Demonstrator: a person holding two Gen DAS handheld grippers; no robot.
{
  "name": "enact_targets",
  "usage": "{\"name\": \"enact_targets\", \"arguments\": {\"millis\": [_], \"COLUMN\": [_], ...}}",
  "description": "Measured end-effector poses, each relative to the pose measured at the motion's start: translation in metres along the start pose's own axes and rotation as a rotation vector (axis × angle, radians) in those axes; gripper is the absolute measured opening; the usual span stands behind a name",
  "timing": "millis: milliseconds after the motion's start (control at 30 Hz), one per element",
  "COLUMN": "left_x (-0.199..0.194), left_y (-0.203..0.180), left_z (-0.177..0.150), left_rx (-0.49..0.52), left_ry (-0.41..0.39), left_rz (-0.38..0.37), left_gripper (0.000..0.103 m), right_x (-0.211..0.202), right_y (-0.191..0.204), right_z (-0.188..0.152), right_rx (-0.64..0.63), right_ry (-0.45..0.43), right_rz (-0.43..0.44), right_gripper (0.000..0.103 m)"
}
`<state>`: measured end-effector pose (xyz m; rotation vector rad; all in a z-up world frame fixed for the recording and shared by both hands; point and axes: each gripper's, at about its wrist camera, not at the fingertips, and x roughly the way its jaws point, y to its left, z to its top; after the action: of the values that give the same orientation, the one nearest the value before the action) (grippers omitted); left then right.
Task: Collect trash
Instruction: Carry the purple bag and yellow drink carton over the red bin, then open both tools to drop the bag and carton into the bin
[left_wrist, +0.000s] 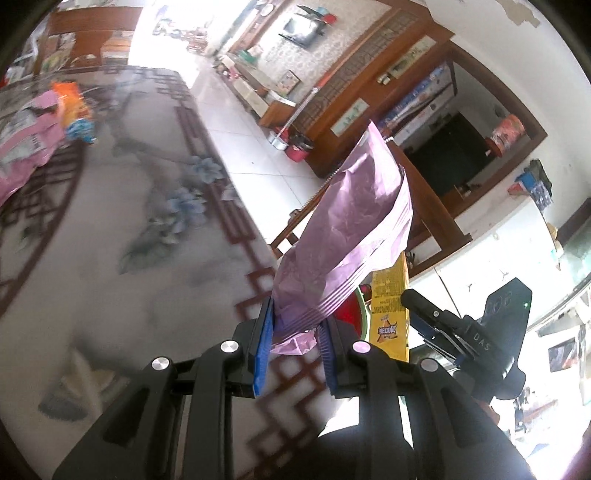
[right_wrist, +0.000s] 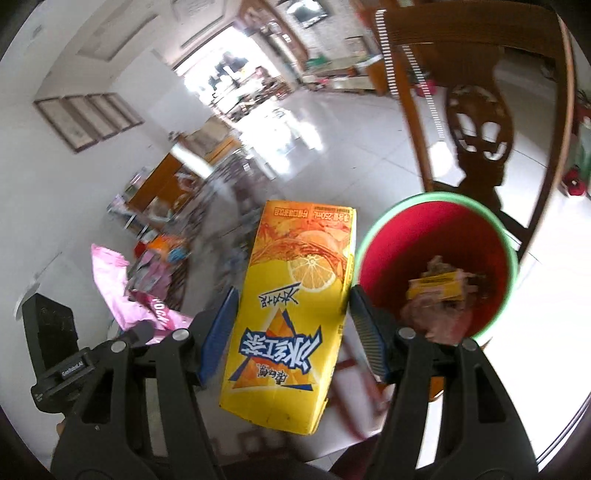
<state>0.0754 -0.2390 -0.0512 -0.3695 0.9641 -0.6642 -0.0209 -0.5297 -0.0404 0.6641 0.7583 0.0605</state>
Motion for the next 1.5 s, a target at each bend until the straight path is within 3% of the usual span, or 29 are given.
{"name": "enact_targets", "arguments": {"millis": [400, 600, 800, 833, 867, 900, 933, 1033, 1167, 1333, 1500], "left_x": [0.074, 0.117, 0.152, 0.156, 0.158, 0.159, 0.157, 0.147, 0.111, 0.054, -0.019], "left_y": [-0.036, -0.039, -0.058, -0.061, -0.062, -0.063, -0.062, -0.053, -0.026, 0.024, 0.104], "left_z": [0.014, 0.016, 0.018, 0.019, 0.020, 0.021, 0.021, 0.020, 0.018, 0.031, 0.047], "left_rx": [0.072, -0.003, 0.035, 0.038, 0.039, 0.034, 0.027, 0.015, -0.003, -0.016, -0.083], "left_ry": [0.110, 0.213, 0.271, 0.274, 0.276, 0.274, 0.263, 0.242, 0.148, -0.007, -0.138], "left_rz": [-0.039, -0.122, -0.132, -0.129, -0.121, -0.110, -0.110, -0.107, -0.044, 0.144, 0.376], "left_gripper": [0.021, 0.021, 0.022, 0.028, 0.038, 0.062, 0.071, 0.071, 0.071, 0.071, 0.072], "right_x": [0.005, 0.013, 0.013, 0.013, 0.013, 0.012, 0.011, 0.006, 0.005, 0.014, 0.042], "right_y": [-0.054, -0.073, -0.081, -0.083, -0.085, -0.086, -0.086, -0.080, -0.046, 0.022, 0.081], "right_z": [0.023, 0.025, 0.033, 0.034, 0.036, 0.037, 0.038, 0.038, 0.033, 0.021, -0.002], "right_rx": [0.100, 0.147, 0.148, 0.149, 0.152, 0.157, 0.158, 0.150, 0.098, 0.015, -0.050], "right_ry": [-0.060, -0.065, -0.110, -0.118, -0.120, -0.127, -0.130, -0.129, -0.104, -0.069, -0.015], "right_rz": [-0.064, -0.098, -0.143, -0.149, -0.158, -0.172, -0.177, -0.188, -0.117, 0.045, 0.189], "right_gripper": [0.061, 0.061, 0.064, 0.077, 0.083, 0.086, 0.086, 0.086, 0.086, 0.091, 0.095]}}
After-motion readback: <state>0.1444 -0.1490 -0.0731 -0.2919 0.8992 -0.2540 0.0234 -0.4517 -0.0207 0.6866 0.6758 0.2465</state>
